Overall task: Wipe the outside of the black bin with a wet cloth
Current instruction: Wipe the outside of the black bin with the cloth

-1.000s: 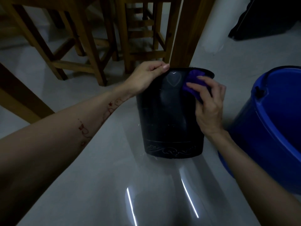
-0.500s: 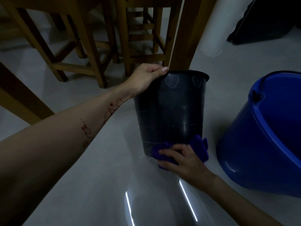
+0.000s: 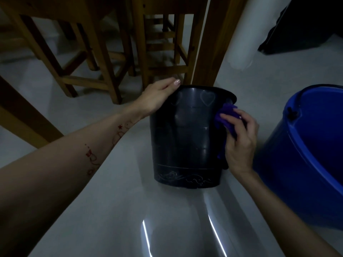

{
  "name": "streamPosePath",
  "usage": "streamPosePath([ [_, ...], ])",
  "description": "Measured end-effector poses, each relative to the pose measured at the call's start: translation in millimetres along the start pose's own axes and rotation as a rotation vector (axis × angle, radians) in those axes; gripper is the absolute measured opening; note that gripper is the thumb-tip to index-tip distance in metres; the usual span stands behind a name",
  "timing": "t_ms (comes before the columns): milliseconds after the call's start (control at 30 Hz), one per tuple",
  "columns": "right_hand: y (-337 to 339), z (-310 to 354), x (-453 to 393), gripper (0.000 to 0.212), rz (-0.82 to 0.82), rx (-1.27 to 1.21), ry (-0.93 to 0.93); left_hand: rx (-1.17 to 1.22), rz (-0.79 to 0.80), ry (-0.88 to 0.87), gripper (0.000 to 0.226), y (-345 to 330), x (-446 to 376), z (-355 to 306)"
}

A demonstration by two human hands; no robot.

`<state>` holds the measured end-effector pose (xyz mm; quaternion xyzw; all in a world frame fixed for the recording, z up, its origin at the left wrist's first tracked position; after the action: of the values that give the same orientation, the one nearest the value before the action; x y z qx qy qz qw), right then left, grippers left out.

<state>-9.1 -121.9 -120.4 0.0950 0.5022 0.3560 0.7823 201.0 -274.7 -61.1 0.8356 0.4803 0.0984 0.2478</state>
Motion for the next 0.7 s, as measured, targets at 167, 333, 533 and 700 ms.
streamPosePath([
  [167,-25,23,-24,0.026,-0.016,0.052,0.120,0.153,0.018,-0.025,0.027,-5,-2,-1],
  [333,-29,36,-14,0.027,0.095,0.094,0.372,0.204,0.020,-0.057,0.029,-5,-1,1],
  [533,-21,43,56,0.029,0.327,0.080,0.643,0.208,0.000,-0.032,0.024,-9,2,-8],
  [700,0,31,122,0.018,0.491,0.059,0.834,0.189,0.029,-0.038,0.024,-9,4,-14],
])
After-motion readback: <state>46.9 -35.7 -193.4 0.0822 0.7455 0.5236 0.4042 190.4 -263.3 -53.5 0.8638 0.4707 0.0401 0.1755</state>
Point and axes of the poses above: each hand's wrist, its own x-axis away from the middle knuckle, its own y-axis out of the back of the hand, z = x × y, the point moved 2 cm from there along -x, towards the middle knuckle, and after that the axes turned 1 degree about y, right-handed, at the moved point
